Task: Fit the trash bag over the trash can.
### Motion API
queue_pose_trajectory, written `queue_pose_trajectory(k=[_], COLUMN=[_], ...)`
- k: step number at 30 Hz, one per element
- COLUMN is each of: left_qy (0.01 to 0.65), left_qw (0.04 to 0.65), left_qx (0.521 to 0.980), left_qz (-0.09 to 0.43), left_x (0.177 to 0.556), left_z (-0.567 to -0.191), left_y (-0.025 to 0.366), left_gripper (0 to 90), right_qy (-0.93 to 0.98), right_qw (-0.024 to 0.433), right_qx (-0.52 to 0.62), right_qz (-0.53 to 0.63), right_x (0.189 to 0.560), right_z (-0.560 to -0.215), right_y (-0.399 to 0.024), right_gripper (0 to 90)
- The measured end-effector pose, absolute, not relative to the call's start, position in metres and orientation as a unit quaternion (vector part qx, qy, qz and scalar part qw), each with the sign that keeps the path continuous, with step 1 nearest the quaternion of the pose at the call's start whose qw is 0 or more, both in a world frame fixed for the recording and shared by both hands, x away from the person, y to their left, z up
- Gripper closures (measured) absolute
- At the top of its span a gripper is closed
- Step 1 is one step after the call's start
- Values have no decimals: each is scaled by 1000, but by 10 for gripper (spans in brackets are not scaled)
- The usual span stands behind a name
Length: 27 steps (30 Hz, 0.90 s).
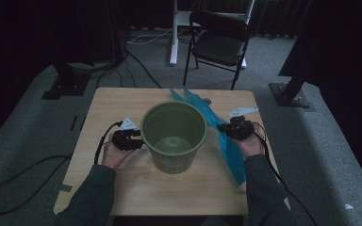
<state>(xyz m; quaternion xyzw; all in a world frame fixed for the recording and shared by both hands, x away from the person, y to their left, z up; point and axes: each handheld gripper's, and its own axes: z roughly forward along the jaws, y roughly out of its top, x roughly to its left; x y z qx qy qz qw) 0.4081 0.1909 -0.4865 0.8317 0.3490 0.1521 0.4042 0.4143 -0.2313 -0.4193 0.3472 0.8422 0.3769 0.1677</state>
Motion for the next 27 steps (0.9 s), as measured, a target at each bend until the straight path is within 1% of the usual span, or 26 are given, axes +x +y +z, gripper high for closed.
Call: queue_pose_trajectory(k=[9,22,27], left_qy=[338,339,338], left_qw=[392,389,390], left_qx=[841,842,841], left_qz=[157,159,159], left_x=[406,406,406], left_z=[-488,-488,-488], left_y=[185,184,184], left_gripper=[500,500,500], right_qy=[842,832,830], right_qw=[175,188,197], right_qx=[334,323,310], right_qz=[386,409,418], right_x=[420,428,430], right_z=[-398,-371,-355], right_y=[-225,-216,-207], right_gripper=[888,888,889])
